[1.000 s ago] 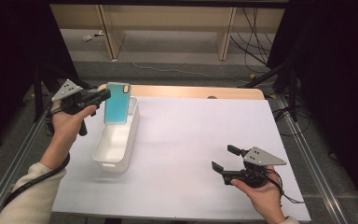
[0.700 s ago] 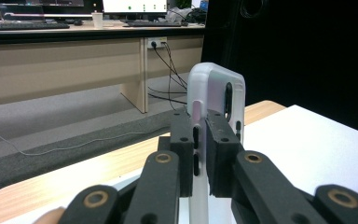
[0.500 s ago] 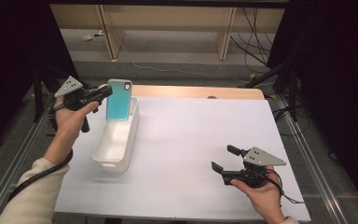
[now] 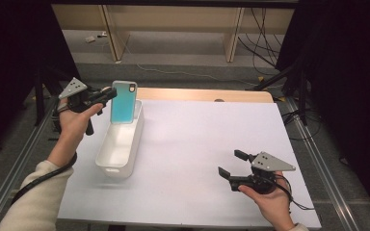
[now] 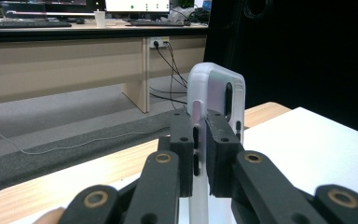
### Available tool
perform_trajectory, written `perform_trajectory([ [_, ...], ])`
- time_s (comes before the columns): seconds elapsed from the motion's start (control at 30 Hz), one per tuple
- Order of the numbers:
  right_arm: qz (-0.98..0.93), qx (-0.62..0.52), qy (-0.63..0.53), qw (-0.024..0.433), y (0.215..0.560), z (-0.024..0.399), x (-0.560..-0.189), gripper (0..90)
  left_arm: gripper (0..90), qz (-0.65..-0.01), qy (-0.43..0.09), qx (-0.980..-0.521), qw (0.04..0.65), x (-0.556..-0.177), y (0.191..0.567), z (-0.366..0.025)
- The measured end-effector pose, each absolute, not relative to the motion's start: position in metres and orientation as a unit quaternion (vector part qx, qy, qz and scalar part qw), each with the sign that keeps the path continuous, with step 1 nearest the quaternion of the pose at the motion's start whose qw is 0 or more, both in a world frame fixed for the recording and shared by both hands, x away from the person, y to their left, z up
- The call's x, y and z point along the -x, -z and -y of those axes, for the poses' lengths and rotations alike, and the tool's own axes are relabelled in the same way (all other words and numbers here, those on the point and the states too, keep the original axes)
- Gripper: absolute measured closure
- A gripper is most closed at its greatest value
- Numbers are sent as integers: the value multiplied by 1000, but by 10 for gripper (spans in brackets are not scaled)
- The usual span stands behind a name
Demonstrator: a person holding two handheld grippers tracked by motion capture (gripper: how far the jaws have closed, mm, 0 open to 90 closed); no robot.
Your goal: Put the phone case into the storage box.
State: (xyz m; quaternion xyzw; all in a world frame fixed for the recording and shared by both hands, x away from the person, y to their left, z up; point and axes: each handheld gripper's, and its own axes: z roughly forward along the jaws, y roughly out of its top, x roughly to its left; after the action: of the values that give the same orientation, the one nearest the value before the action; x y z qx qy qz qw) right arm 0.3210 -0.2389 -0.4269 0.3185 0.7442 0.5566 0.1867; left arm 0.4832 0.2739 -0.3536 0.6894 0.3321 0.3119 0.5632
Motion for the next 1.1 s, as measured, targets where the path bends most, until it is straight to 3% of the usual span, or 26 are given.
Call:
perform_trajectory([
  [1.1,-749,-318,-548,194,426,240,-321,170,825,-330,-314,-693,559,-502,356,-269],
])
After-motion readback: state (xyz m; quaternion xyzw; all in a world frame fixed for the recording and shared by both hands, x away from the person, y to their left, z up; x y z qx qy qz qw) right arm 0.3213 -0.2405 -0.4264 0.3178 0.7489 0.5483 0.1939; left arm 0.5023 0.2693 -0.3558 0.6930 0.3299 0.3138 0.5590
